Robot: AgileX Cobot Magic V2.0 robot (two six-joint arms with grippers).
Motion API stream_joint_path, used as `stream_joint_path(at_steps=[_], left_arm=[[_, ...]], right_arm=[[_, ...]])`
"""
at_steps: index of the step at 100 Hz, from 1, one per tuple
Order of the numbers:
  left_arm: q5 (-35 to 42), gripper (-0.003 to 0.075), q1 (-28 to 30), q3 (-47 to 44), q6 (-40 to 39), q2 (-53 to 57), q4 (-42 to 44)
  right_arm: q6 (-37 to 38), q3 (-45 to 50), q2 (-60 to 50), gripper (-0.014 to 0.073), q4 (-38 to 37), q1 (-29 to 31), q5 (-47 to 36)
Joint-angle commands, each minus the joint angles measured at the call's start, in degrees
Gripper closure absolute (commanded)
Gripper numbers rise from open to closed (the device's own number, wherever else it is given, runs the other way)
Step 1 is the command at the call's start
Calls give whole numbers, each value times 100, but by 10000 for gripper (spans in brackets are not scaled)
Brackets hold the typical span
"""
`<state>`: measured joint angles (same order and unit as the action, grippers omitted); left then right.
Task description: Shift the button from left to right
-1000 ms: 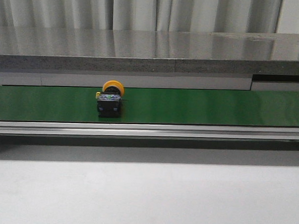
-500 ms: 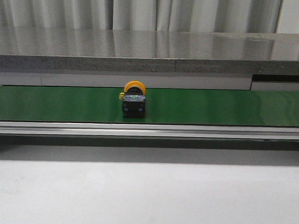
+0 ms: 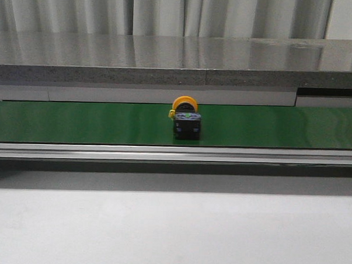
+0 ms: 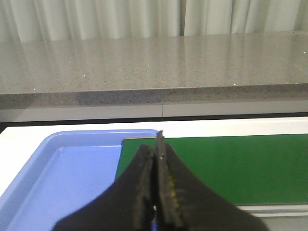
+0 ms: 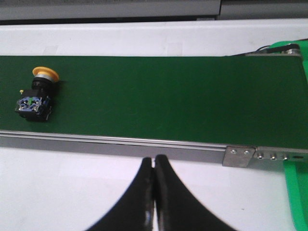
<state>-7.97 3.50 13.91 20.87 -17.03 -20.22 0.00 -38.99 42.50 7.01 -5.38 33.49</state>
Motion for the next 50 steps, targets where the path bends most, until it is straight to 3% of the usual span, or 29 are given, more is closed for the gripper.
stream_joint_path(at_steps=[1, 19, 26, 36, 50], left_arm=[[467, 741, -43, 155, -21, -47, -61], [467, 741, -43, 155, -21, -47, -61], [467, 741, -43, 155, -21, -47, -61], [467, 741, -43, 155, -21, -47, -61], [467, 741, -43, 155, -21, -47, -61]], right_arm=[[0, -211, 129, 662, 116, 25, -307], [0, -211, 267, 650, 149, 25, -277], [0, -211, 294, 590, 149, 25, -261], [0, -211, 299, 410, 149, 25, -258], [0, -211, 299, 59, 149, 25, -298]])
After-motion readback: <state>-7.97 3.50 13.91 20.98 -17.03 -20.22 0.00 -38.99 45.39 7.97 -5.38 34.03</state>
